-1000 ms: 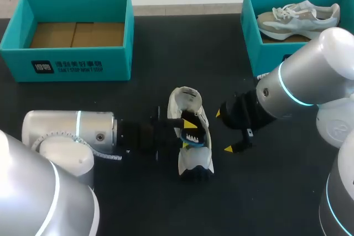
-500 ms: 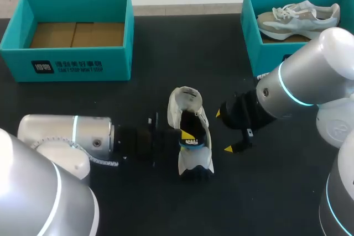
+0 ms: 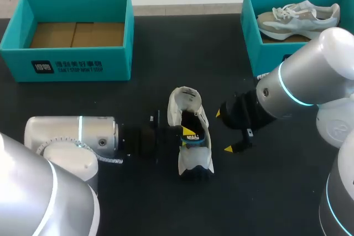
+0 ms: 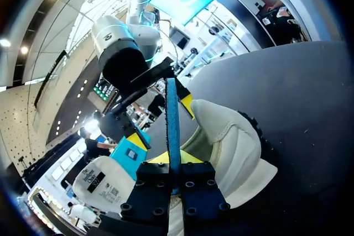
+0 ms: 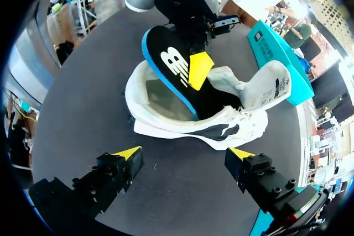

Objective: Take the shoe out of the shoebox, open the shoe tongue, remove and reinsert the insole, then place the shoe into the shoebox

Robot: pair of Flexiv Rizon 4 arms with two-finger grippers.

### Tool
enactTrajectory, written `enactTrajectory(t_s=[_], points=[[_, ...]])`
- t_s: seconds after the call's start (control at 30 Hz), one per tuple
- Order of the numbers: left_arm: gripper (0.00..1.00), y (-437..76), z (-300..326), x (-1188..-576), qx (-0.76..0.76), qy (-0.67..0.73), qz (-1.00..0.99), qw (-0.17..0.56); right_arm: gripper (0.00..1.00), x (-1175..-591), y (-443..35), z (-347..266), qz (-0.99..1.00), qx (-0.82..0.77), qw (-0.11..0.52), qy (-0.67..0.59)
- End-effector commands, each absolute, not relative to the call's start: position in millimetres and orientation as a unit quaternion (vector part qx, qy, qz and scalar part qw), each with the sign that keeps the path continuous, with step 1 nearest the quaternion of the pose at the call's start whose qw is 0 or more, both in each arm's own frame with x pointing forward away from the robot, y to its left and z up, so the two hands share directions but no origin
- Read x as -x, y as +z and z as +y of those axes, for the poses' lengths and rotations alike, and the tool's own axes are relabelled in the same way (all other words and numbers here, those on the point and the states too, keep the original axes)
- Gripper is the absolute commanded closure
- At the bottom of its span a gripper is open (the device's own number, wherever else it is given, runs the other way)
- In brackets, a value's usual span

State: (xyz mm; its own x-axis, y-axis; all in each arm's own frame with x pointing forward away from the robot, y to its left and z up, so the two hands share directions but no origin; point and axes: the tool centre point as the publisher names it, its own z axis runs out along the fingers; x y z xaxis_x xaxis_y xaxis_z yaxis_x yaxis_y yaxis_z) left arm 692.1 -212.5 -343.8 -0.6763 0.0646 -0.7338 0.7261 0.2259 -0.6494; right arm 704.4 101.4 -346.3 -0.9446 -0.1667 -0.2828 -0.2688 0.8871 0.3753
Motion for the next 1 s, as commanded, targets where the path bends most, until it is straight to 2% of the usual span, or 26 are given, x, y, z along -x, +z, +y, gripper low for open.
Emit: enactTrajectory(t_s=[0.03,0.33,0.6,0.63,0.67,0.7,0.8,1.0], points=[[0.59,-336.9,-213.7,-688.4,-0.272,-0.562,0.723,0.295,0.00,-702.9,-347.3,102.7,0.964,0.112,0.125,0.207],[0.64,-319.5,-210.4,-676.5,-0.286,-0.563,0.715,0.299,0.00,-702.9,-347.3,102.7,0.964,0.112,0.125,0.207],[0.71,-315.7,-197.3,-667.9,-0.289,-0.556,0.720,0.297,0.00,-702.9,-347.3,102.7,0.964,0.112,0.125,0.207],[0.73,-318.0,-196.4,-667.6,-0.288,-0.556,0.722,0.295,0.00,-702.9,-347.3,102.7,0.964,0.112,0.125,0.207],[0.80,-320.3,-196.6,-667.5,-0.287,-0.556,0.723,0.293,0.00,-702.9,-347.3,102.7,0.964,0.112,0.125,0.207],[0.82,-322.9,-197.3,-667.4,-0.286,-0.556,0.724,0.292,0.00,-702.9,-347.3,102.7,0.964,0.112,0.125,0.207],[0.98,-327.1,-201.6,-665.8,-0.286,-0.560,0.722,0.287,0.00,-702.9,-347.3,102.7,0.964,0.112,0.125,0.207],[1.00,-339.1,-209.5,-672.6,-0.290,-0.558,0.722,0.288,0.00,-702.9,-347.3,102.7,0.964,0.112,0.125,0.207]])
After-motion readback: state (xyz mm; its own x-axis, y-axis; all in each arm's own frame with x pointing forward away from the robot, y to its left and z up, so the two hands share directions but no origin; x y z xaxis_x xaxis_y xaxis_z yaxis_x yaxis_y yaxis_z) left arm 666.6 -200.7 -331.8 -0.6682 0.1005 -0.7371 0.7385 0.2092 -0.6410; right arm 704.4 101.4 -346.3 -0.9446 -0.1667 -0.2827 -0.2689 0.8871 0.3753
